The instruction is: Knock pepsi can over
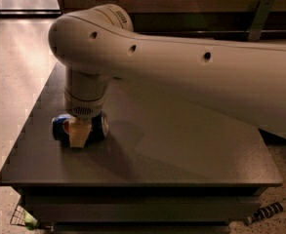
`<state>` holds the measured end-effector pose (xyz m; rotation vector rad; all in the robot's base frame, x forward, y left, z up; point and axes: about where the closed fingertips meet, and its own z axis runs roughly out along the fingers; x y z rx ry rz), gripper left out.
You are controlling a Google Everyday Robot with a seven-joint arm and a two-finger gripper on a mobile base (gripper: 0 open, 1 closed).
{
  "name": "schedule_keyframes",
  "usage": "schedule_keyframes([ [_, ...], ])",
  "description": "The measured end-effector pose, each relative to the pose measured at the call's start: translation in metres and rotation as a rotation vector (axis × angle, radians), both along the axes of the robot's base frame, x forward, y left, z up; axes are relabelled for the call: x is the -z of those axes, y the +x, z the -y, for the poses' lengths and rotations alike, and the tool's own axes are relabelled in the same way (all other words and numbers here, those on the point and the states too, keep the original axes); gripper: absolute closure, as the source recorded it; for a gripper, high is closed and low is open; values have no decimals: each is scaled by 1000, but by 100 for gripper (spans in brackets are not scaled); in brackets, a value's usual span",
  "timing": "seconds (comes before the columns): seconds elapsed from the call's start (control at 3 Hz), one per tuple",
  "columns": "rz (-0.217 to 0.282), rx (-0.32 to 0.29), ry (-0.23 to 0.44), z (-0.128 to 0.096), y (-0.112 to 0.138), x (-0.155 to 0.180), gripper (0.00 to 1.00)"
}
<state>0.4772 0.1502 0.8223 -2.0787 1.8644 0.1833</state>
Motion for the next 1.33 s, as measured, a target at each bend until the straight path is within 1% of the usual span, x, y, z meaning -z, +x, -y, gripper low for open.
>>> schedule_keyframes([
  [0.33,0,-2,-1,-1,-1,0,68],
  [0.67,0,-4,-3,-1,-2,1,43],
  [1.0,0,-6,-4,-1,-3,1,12],
  [1.33,0,-8,-5,-2,-3,1,0],
])
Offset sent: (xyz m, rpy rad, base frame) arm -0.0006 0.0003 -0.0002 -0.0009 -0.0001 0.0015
